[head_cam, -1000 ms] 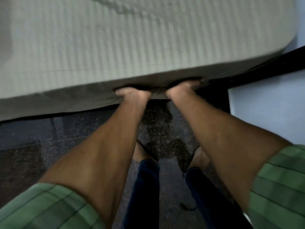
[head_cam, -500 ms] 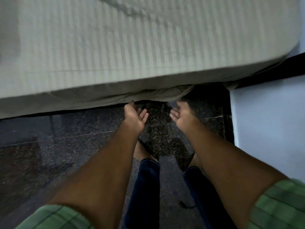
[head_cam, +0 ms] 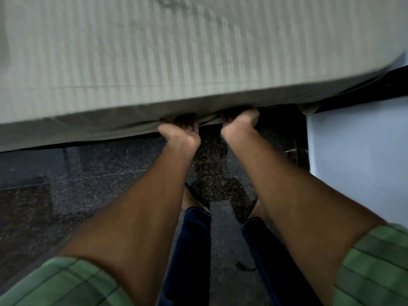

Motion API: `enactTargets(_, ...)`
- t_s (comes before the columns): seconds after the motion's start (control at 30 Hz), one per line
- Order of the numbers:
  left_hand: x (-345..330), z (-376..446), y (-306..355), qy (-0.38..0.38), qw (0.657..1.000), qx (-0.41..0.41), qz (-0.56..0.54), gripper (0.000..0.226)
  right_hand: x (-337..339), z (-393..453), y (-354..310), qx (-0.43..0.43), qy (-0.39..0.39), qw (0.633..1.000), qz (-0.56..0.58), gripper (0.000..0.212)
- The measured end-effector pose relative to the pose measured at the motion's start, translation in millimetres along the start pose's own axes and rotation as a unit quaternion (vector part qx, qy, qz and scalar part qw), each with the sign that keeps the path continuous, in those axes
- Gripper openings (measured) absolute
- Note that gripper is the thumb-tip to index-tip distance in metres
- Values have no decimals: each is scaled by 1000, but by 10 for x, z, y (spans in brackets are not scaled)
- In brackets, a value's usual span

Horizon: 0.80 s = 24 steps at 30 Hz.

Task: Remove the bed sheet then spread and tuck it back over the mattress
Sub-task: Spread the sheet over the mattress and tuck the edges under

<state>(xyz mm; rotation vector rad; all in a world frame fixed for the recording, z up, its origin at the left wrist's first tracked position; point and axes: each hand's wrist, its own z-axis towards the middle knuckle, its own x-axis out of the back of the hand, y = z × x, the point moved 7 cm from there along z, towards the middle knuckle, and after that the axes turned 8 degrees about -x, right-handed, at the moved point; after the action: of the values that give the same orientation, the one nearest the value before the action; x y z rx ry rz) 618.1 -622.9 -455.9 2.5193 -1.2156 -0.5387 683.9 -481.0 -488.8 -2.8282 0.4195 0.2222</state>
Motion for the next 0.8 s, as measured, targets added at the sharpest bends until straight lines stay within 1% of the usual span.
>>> enactTargets(0.07,-112,-3,-13,7,999,7,-33,66,-107,-28,14,-26,-66,994,82,56)
enactTargets(0.1,-194,-18,-14,-3,999,19,-50,69,-163,-58,-8,-35,-77,991,105,59)
enactTargets(0.2,-452,-108,1,-44,996,52,-60,70,-316,-47,-77,-61,-82,989,107,78)
enactTargets(0.27,-456,-80,-3,-47,995,50,-71,69,-295,38,-129,-49,-79,989,113,88)
enactTargets(0.3,-389,-43,16,-55,996,46,-60,70,-265,66,-148,-48,-91,989,106,89)
enactTargets(0.37,-167,72,54,-76,996,43,10,72,-224,16,-164,-62,-126,988,70,83)
enactTargets(0.43,107,105,132,-81,986,35,143,65,-85,-138,-148,-75,-140,987,28,70)
enactTargets(0.47,246,107,176,-79,976,30,200,62,62,-210,-125,-72,-115,991,-13,65)
enactTargets(0.5,327,75,230,-74,972,26,221,61,211,-289,-95,-68,-85,993,-50,62)
enactTargets(0.57,482,32,301,-46,978,21,202,61,477,-468,64,-73,-39,994,-71,69)
enactTargets(0.6,544,-2,302,-36,982,25,184,62,556,-550,192,-86,-28,993,-75,72)
enactTargets(0.7,665,-102,309,-29,993,41,106,70,499,-695,695,-153,-50,983,-85,81)
enactTargets(0.8,757,-93,453,-38,998,33,27,83,247,-787,1043,-170,-79,979,-75,87)
